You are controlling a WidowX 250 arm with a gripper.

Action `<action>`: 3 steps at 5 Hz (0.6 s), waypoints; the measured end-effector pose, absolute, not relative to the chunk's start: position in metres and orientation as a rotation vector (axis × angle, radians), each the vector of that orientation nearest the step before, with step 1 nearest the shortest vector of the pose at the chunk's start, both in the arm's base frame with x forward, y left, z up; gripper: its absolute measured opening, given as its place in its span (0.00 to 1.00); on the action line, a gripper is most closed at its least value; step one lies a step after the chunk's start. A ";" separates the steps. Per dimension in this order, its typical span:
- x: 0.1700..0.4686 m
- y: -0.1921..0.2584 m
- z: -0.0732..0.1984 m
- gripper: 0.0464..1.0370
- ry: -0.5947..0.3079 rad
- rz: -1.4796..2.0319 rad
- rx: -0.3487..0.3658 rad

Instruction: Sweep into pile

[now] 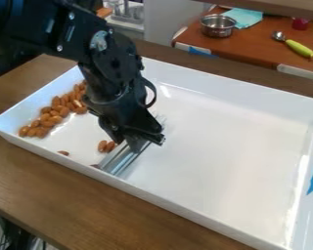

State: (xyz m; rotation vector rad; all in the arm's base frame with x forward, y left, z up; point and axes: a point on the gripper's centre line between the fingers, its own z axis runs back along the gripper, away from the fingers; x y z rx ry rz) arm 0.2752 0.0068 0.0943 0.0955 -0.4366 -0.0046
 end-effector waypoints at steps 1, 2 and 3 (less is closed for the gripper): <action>0.274 0.026 0.094 0.28 -0.427 -0.004 0.130; 0.273 0.041 0.094 0.28 -0.402 -0.001 0.159; 0.276 0.055 0.094 0.28 -0.373 -0.013 0.202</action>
